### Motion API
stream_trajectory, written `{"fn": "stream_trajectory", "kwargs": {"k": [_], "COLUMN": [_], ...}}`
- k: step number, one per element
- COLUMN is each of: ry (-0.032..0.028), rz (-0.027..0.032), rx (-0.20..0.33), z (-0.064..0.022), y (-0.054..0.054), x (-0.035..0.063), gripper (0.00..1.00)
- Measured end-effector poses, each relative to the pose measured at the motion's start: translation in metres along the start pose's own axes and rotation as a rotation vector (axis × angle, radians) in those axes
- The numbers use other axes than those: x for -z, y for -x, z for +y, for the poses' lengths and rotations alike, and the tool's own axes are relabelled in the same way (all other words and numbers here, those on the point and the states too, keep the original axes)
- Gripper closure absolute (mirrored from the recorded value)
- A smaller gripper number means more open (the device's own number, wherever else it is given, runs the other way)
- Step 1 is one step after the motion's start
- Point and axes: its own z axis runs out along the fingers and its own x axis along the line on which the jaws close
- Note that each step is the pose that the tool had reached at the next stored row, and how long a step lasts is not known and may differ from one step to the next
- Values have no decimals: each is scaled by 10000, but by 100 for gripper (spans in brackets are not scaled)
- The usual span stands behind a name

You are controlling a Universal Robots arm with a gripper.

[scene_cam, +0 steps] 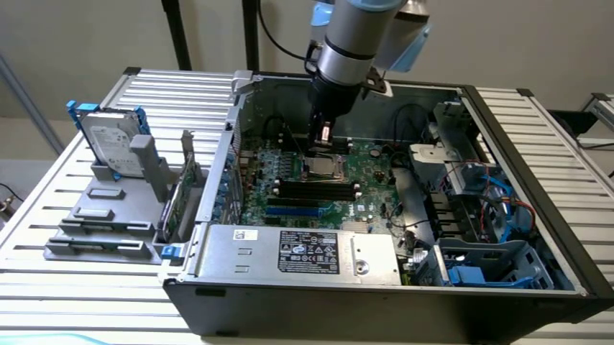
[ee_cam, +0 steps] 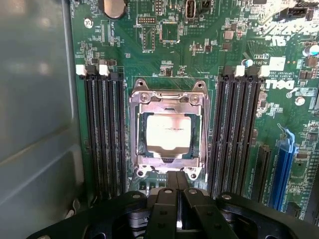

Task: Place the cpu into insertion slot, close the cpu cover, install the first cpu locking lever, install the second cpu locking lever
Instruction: 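Close the cpu cover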

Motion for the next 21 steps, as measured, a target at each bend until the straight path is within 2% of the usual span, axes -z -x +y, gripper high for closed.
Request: {"fn": "stream_trajectory", "kwargs": {"k": [9, 21], "ry": [0, 0], "rz": [-1, -1], "rx": [0, 0], "z": [-28, -24], "y": [8, 14], "x": [-171, -293], "gripper": [89, 89]}}
